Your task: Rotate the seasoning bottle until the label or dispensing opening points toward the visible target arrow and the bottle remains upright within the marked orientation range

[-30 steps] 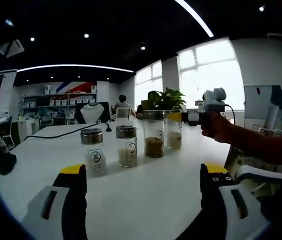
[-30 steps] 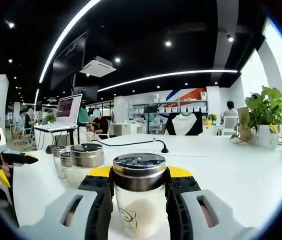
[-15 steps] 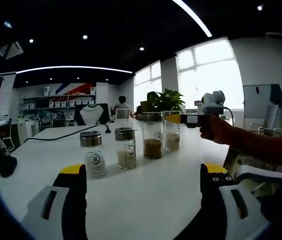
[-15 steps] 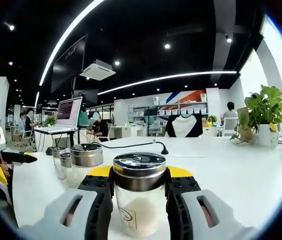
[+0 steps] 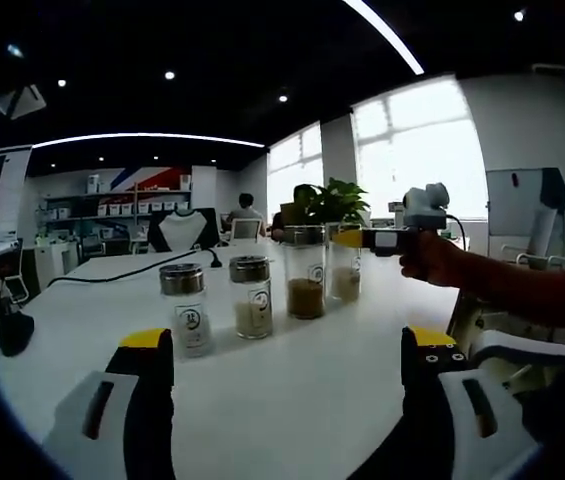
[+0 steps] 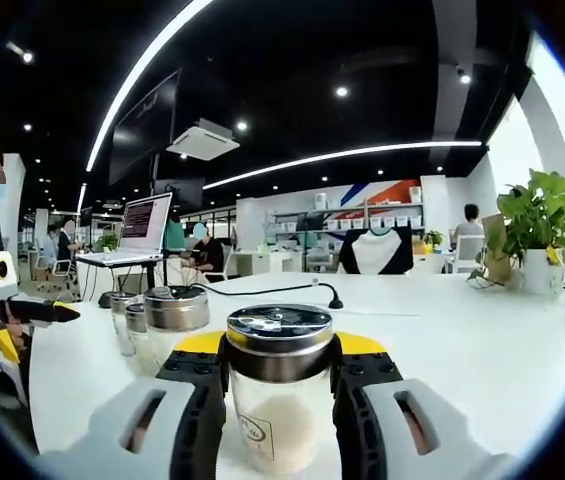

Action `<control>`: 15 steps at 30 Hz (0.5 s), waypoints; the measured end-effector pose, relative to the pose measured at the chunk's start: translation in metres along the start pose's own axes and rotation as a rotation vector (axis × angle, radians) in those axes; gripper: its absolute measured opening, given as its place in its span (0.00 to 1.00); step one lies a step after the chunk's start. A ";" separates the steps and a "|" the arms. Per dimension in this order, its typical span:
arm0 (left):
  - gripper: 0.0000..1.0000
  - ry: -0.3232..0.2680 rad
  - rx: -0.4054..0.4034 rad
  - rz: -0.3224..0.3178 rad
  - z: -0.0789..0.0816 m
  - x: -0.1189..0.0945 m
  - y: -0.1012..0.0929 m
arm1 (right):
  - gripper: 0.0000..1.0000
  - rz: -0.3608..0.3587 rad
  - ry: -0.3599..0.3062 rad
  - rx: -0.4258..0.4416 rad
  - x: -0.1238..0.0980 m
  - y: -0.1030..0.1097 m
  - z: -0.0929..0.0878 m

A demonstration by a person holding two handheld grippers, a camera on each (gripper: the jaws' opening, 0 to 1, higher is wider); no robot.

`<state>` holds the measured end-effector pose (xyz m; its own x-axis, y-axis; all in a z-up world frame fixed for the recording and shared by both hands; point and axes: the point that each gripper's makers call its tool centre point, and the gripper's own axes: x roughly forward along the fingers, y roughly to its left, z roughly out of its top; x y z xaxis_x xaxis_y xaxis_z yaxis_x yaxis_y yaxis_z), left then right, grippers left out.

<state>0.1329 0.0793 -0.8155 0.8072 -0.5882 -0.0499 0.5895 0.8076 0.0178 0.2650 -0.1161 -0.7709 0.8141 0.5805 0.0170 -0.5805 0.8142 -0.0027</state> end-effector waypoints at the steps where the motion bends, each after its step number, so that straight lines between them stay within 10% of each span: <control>1: 1.00 0.001 0.001 0.000 0.000 0.000 0.000 | 0.38 0.005 0.000 0.002 0.000 0.000 0.000; 15: 1.00 0.008 0.012 -0.007 -0.001 0.000 -0.003 | 0.39 0.035 0.031 -0.057 -0.001 0.001 -0.006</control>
<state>0.1317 0.0769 -0.8162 0.8030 -0.5931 -0.0580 0.5952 0.8031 0.0291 0.2630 -0.1157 -0.7771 0.7936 0.6082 -0.0151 -0.6079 0.7917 -0.0602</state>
